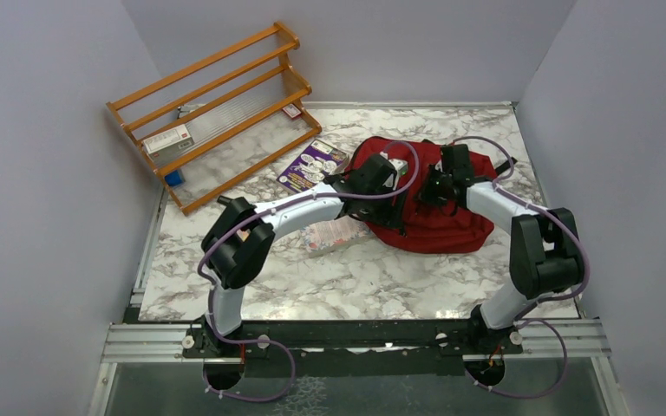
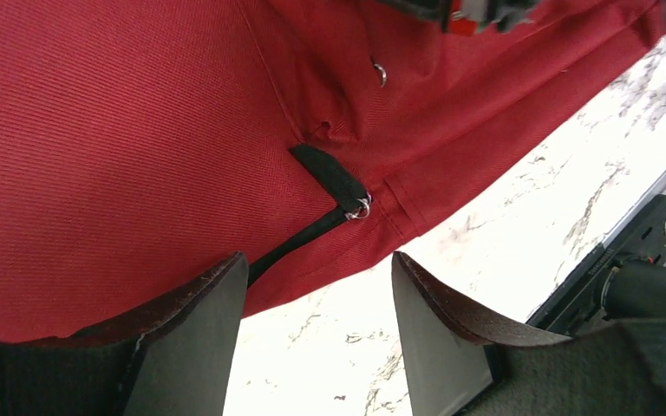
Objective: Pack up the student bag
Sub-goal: Unzip the student bag at the center of the board.
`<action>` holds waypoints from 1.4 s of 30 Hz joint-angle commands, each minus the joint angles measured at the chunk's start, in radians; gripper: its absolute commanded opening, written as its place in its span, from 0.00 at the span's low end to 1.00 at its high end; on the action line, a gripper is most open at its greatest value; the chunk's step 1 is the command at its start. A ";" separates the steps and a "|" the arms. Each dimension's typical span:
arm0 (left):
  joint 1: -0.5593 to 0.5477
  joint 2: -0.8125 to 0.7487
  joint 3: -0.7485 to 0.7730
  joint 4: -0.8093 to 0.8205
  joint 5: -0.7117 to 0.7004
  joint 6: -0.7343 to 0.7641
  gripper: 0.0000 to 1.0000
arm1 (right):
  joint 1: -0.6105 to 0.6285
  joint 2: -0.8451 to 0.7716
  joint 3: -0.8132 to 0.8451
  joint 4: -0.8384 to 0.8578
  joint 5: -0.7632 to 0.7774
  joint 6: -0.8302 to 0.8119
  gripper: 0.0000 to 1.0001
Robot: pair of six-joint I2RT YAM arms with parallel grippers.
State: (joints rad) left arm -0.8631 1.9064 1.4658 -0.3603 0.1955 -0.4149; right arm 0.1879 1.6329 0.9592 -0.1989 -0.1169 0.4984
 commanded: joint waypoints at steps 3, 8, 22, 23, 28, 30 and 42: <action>-0.012 0.070 0.066 0.015 -0.019 -0.072 0.60 | -0.005 -0.056 -0.016 0.049 -0.030 0.028 0.01; -0.031 0.107 0.089 0.015 -0.030 -0.114 0.56 | -0.011 -0.071 -0.035 0.061 -0.039 0.041 0.01; -0.047 0.183 0.114 0.031 -0.113 -0.183 0.47 | -0.015 -0.098 -0.052 0.065 -0.054 0.054 0.01; -0.047 0.189 0.117 0.031 -0.118 -0.186 0.47 | -0.015 -0.099 -0.053 0.064 -0.054 0.054 0.01; -0.047 0.221 0.137 0.031 -0.127 -0.193 0.46 | -0.015 -0.106 -0.054 0.063 -0.055 0.054 0.01; -0.047 0.230 0.140 0.031 -0.131 -0.191 0.45 | -0.016 -0.106 -0.056 0.062 -0.057 0.055 0.01; -0.047 0.213 0.142 0.027 -0.156 -0.131 0.01 | -0.015 -0.144 -0.063 0.043 -0.032 0.047 0.01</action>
State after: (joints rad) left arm -0.9054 2.1269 1.5803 -0.3378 0.0772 -0.5884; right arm 0.1814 1.5436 0.9112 -0.1589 -0.1619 0.5491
